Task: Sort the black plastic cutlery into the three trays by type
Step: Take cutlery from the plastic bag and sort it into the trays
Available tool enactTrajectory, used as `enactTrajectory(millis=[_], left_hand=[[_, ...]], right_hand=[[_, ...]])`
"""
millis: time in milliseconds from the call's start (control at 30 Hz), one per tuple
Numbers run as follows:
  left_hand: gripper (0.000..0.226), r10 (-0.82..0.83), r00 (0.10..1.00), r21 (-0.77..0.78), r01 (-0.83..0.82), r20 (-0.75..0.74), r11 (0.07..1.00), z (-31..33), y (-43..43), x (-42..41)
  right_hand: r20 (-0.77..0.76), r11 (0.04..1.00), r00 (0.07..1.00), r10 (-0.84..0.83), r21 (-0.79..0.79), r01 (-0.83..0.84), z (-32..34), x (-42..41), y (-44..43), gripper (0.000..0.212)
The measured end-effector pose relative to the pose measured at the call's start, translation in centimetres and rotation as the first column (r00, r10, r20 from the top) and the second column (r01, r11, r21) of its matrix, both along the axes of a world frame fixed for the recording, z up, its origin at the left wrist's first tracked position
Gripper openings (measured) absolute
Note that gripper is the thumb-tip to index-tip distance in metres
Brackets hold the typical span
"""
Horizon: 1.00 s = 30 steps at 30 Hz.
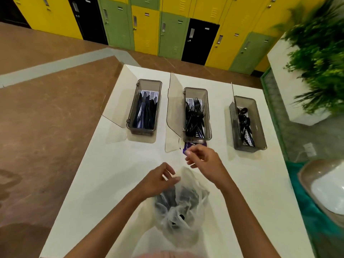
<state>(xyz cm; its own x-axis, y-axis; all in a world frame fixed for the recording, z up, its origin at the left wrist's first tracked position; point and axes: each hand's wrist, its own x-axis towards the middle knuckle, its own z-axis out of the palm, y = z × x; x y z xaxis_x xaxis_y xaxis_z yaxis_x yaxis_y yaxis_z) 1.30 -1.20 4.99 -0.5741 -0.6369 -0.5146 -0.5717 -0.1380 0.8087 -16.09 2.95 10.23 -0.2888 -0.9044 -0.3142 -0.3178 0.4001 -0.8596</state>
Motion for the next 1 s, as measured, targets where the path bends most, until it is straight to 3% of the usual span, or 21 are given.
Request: enactTrajectory(millis=[67, 133, 167, 233, 367, 533, 633, 733, 833, 900, 1000], left_hand=[[0.052, -0.189, 0.979, -0.039, 0.193, 0.079, 0.981, -0.6, 1.7, -0.3], [0.069, -0.321, 0.920, -0.148, 0.357, 0.223, 0.922, -1.4, 3.3, -0.7], [0.075, -0.351, 0.895, -0.187, 0.407, 0.274, 0.894, -1.9, 3.9, -0.8], [0.080, -0.365, 0.880, -0.247, 0.443, 0.305, 0.862, -2.5, 5.3, -1.4], [0.047, -0.273, 0.944, -0.290, 0.318, 0.186, 0.902, -2.4, 5.7, -1.8], [0.032, -0.033, 0.999, -0.320, 0.030, -0.003, 0.947, 0.0, 2.6, 0.1], [0.024, 0.085, 0.991, -0.386, -0.120, -0.106, 0.915, 1.6, 2.0, 1.0], [0.012, 0.137, 0.978, -0.404, -0.191, -0.159, 0.894, 2.4, 2.2, 2.1], [0.011, 0.151, 0.968, -0.399, -0.221, -0.198, 0.890, 2.8, 2.9, 2.4], [0.013, 0.140, 0.968, -0.400, -0.216, -0.210, 0.891, 3.1, 3.2, 2.2], [0.016, 0.136, 0.968, -0.415, -0.215, -0.211, 0.884, 3.7, 3.3, 1.5]], right_hand=[[-0.086, 0.998, 0.996, 0.018, 0.067, -0.012, -0.7, -0.6, 2.5, 0.027], [-0.153, 0.971, 0.979, 0.135, 0.217, -0.100, -1.5, -0.8, 4.5, 0.057], [-0.172, 0.948, 0.966, 0.193, 0.288, -0.138, -2.1, -0.8, 5.0, 0.067], [-0.165, 0.931, 0.963, 0.215, 0.331, -0.151, -2.8, -0.9, 6.1, 0.069], [-0.089, 0.968, 0.990, 0.105, 0.239, -0.081, -2.9, -2.3, 7.4, 0.043], [-0.047, 0.987, 0.998, 0.032, 0.157, -0.024, -2.7, -5.1, 8.7, 0.031], [-0.110, 0.973, 0.992, 0.069, 0.226, -0.042, -2.4, -6.6, 9.5, 0.033], [-0.267, 0.949, 0.947, 0.178, 0.301, -0.093, -1.5, -6.7, 9.9, 0.044], [-0.367, 0.991, 0.922, 0.124, 0.010, -0.130, 0.3, -5.1, 9.4, 0.041], [-0.292, 0.967, 0.931, 0.220, -0.062, -0.248, 1.8, -3.4, 8.4, 0.020], [-0.293, 0.826, 0.772, 0.563, 0.195, -0.529, 0.4, -0.4, 6.4, 0.010]])
